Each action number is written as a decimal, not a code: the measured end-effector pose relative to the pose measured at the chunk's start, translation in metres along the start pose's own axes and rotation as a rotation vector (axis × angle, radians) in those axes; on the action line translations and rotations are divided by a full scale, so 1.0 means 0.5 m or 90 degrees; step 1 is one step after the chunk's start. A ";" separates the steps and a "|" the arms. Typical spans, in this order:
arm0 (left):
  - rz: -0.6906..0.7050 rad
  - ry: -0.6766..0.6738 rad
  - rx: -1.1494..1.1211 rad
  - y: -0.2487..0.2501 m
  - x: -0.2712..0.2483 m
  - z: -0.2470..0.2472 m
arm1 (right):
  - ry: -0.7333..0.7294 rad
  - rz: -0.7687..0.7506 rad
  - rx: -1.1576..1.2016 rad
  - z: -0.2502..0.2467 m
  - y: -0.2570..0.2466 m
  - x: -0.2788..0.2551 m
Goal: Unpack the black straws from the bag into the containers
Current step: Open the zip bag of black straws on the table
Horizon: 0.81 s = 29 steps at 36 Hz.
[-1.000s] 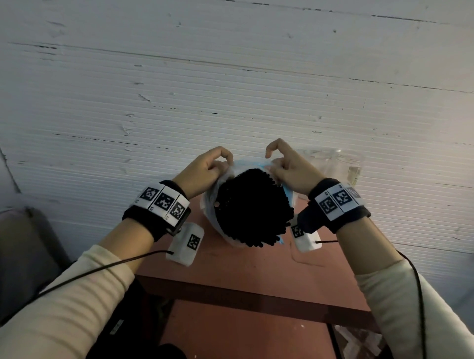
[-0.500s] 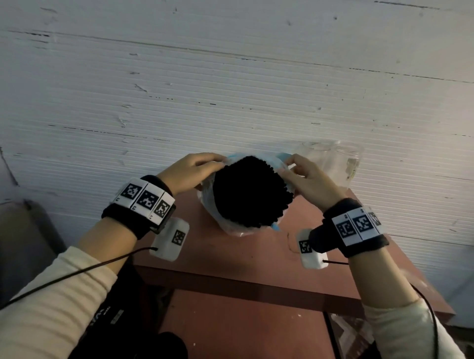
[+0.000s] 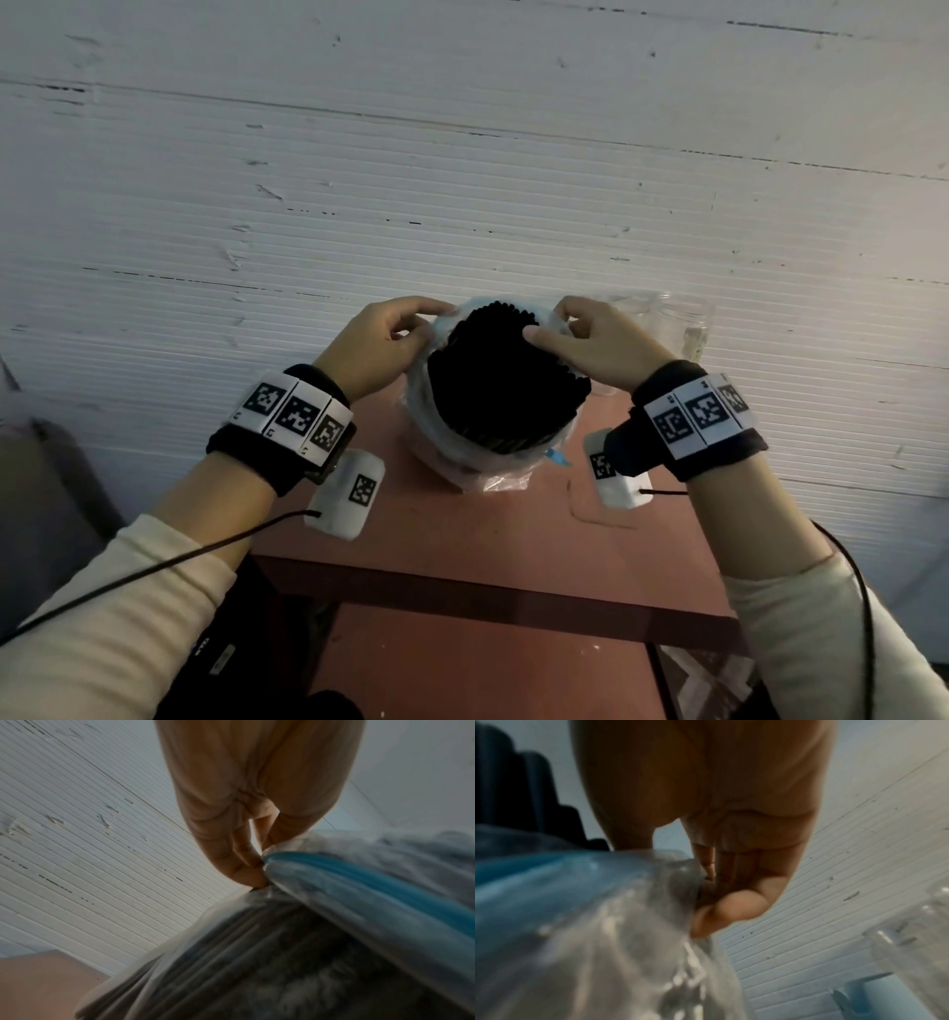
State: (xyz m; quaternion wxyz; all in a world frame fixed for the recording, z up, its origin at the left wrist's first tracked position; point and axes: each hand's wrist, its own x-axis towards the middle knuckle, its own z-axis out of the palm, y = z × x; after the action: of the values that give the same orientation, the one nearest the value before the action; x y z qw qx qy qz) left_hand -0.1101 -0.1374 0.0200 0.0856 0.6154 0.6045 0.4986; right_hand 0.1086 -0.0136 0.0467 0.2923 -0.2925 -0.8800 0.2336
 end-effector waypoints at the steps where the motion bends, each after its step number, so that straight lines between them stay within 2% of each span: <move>1: -0.004 0.001 -0.003 -0.001 0.001 0.001 | -0.001 -0.006 -0.023 -0.003 -0.001 0.003; 9: -0.031 -0.036 -0.049 0.005 -0.009 -0.007 | -0.011 -0.041 -0.113 -0.014 -0.017 -0.004; 13: -0.038 -0.032 -0.039 0.006 -0.013 -0.011 | 0.011 -0.052 -0.067 -0.012 -0.028 -0.013; 18: -0.008 -0.010 -0.006 0.007 -0.013 -0.012 | 0.033 -0.044 -0.021 -0.012 -0.031 -0.012; 24: 0.006 0.010 0.013 0.014 -0.009 -0.008 | 0.068 -0.012 -0.120 -0.007 -0.033 -0.004; 29: -0.028 0.023 -0.025 0.014 -0.017 -0.008 | 0.056 0.021 -0.037 -0.003 -0.023 -0.005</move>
State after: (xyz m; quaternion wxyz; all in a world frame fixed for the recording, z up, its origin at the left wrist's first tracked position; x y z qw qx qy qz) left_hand -0.1063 -0.1480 0.0224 0.0973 0.5910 0.6092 0.5197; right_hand 0.1069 -0.0229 0.0535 0.3181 -0.3253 -0.8678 0.1999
